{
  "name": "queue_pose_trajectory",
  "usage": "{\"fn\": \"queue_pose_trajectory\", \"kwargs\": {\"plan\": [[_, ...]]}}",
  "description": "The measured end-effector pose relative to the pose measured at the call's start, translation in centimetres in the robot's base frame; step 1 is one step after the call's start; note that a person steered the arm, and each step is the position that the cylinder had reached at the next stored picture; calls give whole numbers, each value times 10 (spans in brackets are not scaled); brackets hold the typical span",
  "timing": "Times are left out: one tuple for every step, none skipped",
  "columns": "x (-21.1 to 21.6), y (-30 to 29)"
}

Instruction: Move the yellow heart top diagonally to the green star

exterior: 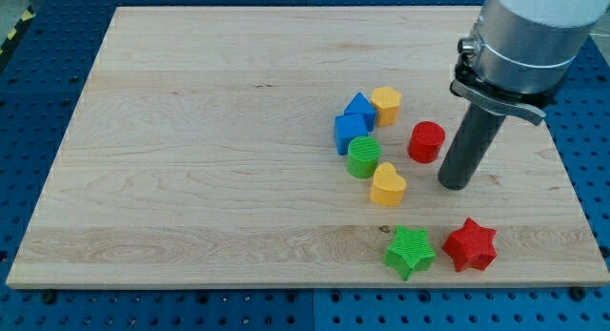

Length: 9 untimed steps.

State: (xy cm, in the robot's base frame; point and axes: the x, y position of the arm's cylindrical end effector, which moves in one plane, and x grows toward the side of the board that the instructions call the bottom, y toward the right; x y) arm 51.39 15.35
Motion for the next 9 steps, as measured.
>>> {"fn": "queue_pose_trajectory", "kwargs": {"plan": [[-1,-24],[-1,-31],[0,-45],[2,-60],[3,-70],[6,-80],[6,-80],[6,-87],[6,-89]]}}
